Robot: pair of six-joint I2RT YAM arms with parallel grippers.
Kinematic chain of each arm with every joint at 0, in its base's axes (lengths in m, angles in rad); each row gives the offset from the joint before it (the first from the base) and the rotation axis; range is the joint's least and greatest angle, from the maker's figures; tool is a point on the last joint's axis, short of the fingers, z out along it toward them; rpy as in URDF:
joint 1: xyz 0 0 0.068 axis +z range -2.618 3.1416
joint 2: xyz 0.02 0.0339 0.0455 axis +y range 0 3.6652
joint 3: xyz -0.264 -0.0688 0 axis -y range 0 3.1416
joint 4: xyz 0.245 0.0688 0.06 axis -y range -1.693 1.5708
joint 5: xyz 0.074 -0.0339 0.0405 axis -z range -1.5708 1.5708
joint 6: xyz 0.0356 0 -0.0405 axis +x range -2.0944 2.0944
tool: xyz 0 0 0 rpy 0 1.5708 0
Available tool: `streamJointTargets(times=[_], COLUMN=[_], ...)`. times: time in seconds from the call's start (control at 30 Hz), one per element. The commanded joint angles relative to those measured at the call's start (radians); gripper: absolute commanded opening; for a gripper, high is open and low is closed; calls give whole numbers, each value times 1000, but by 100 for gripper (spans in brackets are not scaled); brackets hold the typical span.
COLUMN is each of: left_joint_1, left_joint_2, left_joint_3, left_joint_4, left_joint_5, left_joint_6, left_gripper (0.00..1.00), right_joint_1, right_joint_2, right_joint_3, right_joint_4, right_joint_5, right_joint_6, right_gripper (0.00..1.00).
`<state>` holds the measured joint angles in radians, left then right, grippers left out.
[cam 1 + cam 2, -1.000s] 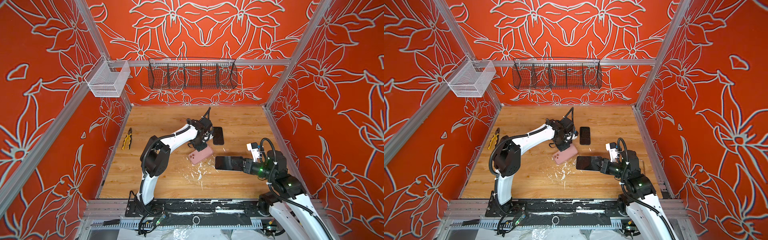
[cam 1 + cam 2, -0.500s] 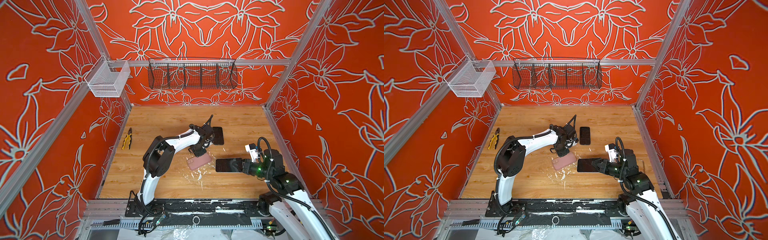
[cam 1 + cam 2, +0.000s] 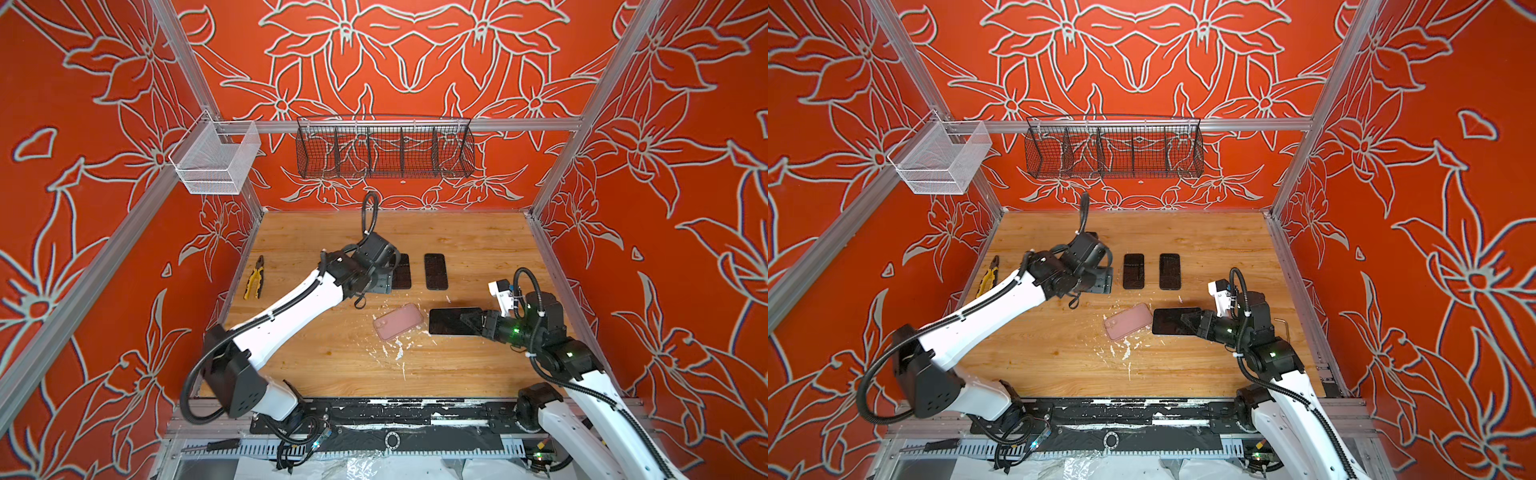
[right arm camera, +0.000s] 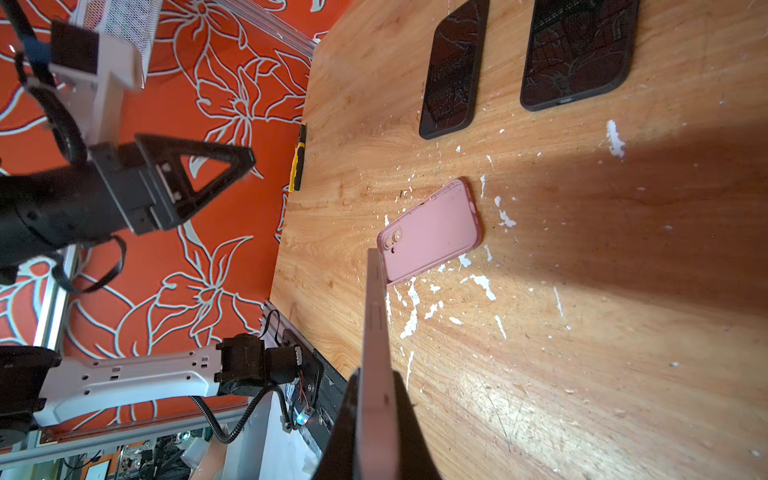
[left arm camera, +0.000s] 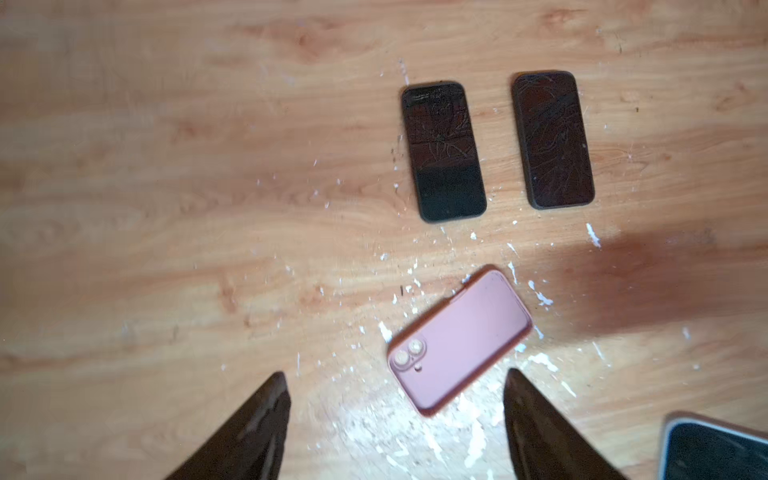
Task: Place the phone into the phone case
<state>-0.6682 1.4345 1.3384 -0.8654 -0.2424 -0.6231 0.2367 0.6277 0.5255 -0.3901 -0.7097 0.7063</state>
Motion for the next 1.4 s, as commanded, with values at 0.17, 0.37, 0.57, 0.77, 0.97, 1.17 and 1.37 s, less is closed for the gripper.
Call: streamJointTargets(times=[0.17, 0.37, 0.57, 0.77, 0.97, 1.17, 1.37], left_joint_1=[4, -5, -8, -25, -25, -28, -33], left_joint_2=[65, 190, 296, 339, 336, 359, 346], left_joint_3=[-305, -255, -237, -248, -255, -218, -180], left_joint_4=[125, 115, 133, 141, 111, 39, -11], left_joint_5=[307, 306, 343, 360, 310, 233, 163], left_joint_6=[-601, -649, -670, -676, -670, -576, -360], left_gripper=[73, 67, 51, 44, 20, 3, 0], right_joint_1=[0, 1, 1, 1, 1, 1, 1], right_joint_2=[94, 108, 97, 90, 105, 122, 108], right_joint_3=[13, 19, 15, 19, 26, 45, 70], right_joint_4=[167, 180, 179, 169, 179, 178, 121], right_joint_5=[-25, -33, -31, -24, -20, -21, -8], right_joint_6=[-26, -31, -30, -29, -26, -24, -44], right_gripper=[0, 0, 0, 0, 0, 0, 0])
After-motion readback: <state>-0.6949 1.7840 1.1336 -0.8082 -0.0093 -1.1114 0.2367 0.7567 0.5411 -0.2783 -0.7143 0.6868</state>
